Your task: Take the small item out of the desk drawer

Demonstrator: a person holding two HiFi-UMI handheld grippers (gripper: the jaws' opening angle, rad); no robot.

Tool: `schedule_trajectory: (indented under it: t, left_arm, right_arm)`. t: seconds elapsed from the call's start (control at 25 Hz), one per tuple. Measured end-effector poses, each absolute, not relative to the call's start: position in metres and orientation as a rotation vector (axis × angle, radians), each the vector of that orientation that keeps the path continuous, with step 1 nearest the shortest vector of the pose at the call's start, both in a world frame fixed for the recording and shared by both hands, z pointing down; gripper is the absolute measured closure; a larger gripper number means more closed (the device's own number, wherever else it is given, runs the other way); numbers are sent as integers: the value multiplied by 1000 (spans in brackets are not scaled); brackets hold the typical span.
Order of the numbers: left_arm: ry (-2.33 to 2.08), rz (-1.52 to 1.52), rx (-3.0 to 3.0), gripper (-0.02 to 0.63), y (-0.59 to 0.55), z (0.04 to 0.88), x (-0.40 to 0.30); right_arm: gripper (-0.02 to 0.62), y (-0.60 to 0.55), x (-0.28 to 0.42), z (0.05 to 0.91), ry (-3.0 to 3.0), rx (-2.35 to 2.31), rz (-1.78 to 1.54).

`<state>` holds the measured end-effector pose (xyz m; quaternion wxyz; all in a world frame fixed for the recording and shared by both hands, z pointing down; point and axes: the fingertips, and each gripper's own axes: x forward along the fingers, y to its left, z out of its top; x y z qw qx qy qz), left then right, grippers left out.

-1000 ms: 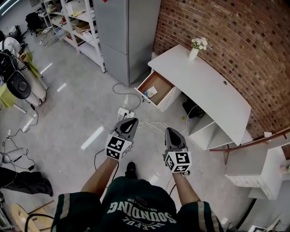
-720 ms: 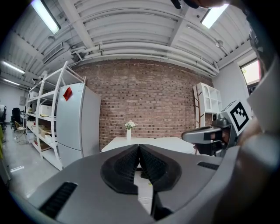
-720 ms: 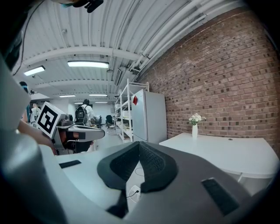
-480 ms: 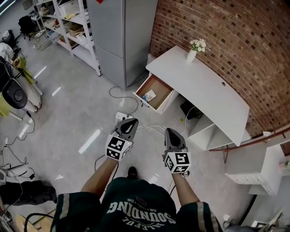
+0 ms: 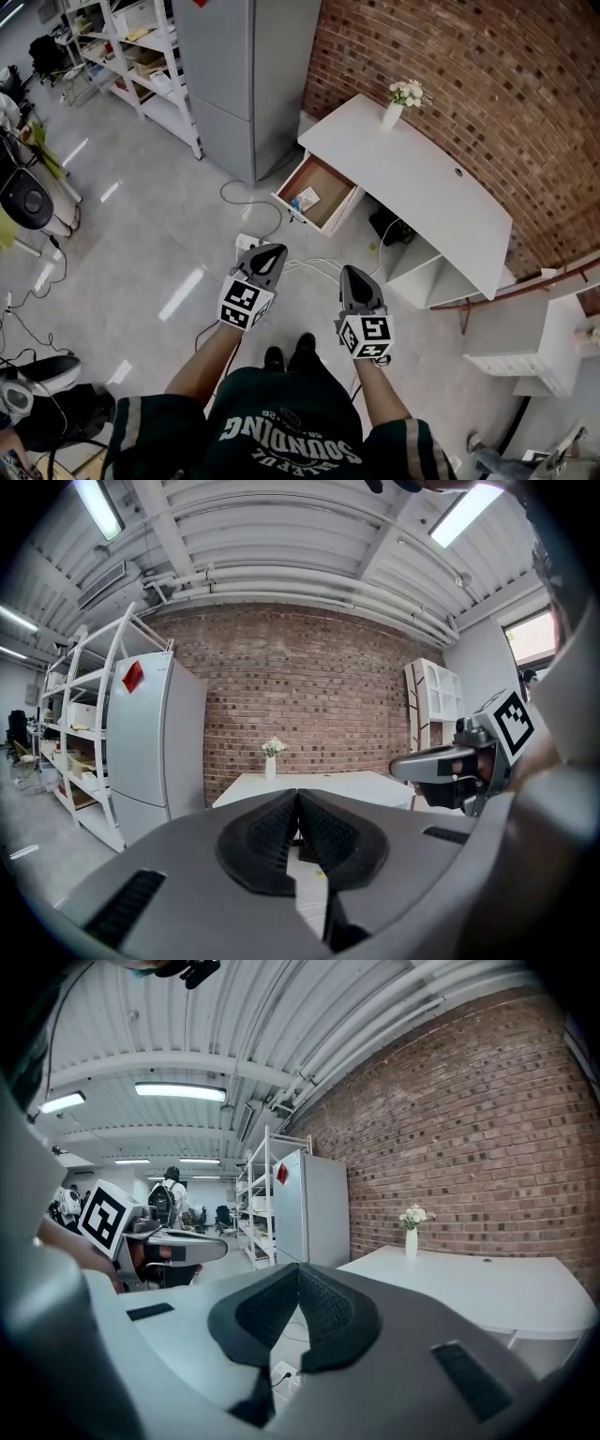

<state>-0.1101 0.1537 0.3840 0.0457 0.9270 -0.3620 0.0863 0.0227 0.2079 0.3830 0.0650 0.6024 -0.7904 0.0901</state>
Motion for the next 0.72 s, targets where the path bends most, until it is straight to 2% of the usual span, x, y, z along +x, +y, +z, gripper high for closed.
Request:
schedule_trajectory:
  t: [0.72]
  left_arm:
    - [-1116, 279, 2812, 591, 129, 388, -114]
  right_arm:
    - [571, 181, 12, 386, -2412, 1780, 278]
